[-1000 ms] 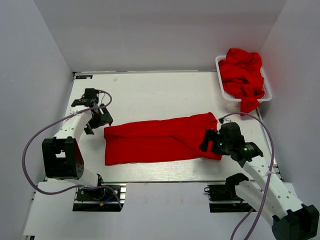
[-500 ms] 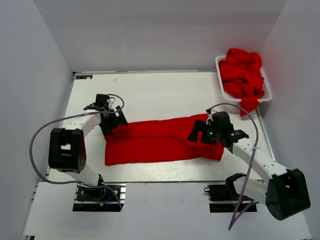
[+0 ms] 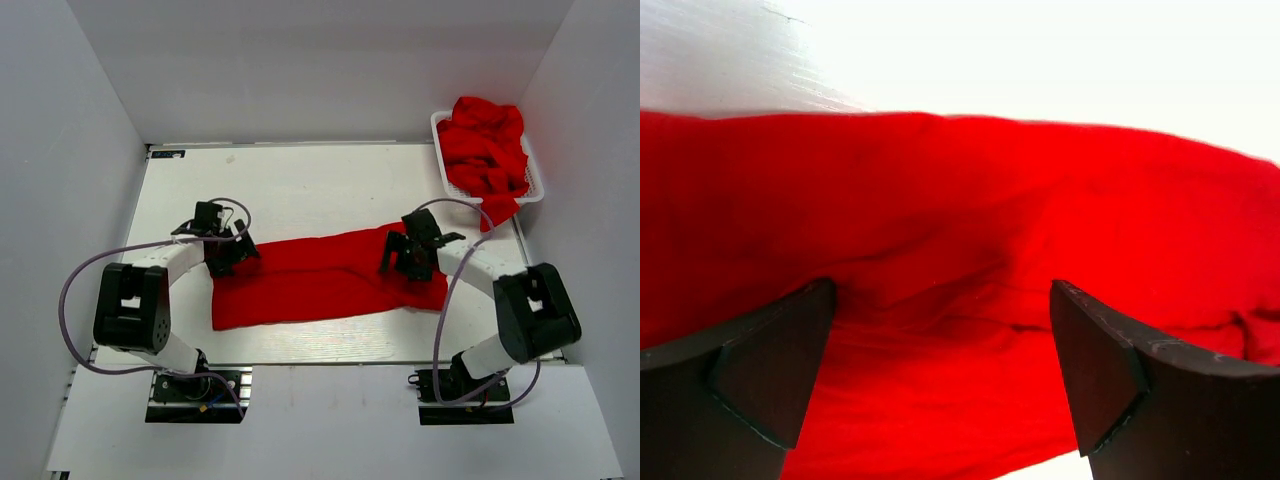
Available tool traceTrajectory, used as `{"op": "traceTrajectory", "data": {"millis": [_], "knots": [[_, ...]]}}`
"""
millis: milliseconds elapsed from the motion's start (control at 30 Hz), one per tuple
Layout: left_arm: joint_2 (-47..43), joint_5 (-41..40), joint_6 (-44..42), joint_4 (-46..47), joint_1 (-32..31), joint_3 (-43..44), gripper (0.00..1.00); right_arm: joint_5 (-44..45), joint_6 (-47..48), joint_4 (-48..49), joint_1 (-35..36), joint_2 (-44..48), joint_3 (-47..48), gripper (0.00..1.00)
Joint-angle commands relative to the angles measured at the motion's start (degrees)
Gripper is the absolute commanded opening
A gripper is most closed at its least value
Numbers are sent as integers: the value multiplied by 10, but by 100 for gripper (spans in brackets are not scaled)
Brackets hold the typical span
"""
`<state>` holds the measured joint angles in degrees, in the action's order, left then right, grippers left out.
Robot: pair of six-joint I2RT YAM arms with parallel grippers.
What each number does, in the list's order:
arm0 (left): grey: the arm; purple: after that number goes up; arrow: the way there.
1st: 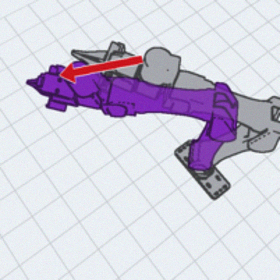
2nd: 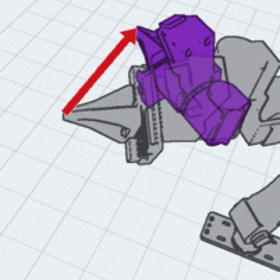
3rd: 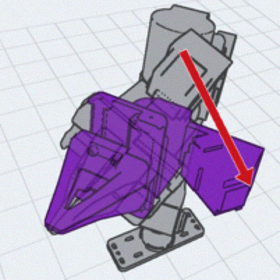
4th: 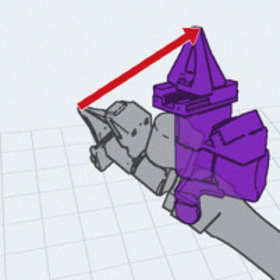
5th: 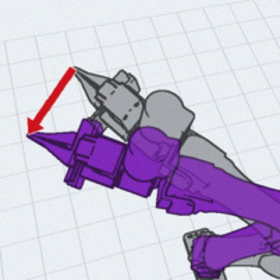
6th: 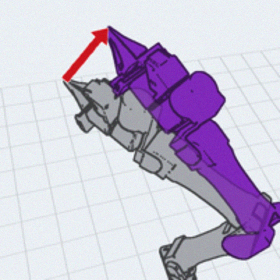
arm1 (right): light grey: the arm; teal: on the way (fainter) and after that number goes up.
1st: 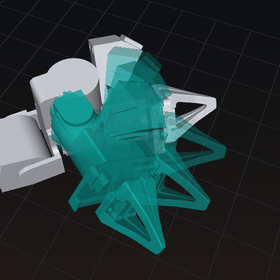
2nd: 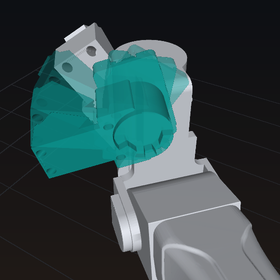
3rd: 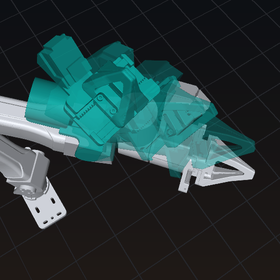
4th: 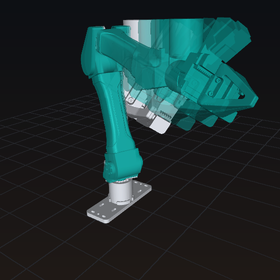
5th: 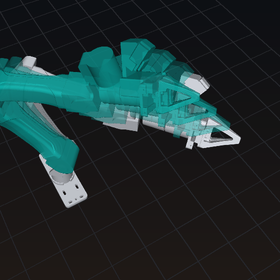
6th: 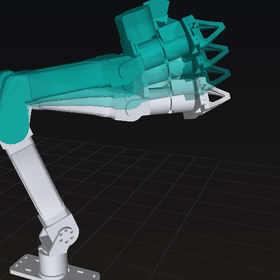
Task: Fold and stack the t-shirts
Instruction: Rotate the tshirt 90 degrees
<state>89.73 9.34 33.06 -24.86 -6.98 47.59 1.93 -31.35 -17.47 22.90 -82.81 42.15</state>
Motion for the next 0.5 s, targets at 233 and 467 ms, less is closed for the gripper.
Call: {"op": "traceTrajectory", "data": {"millis": [233,467], "knots": [[-2,15,28,-57,-46,-116,100,78,42,-76,-4,-334,325,90],[18,25,36,-109,-99,-106,100,-33,89,-162,-2,-554,704,90]]}}
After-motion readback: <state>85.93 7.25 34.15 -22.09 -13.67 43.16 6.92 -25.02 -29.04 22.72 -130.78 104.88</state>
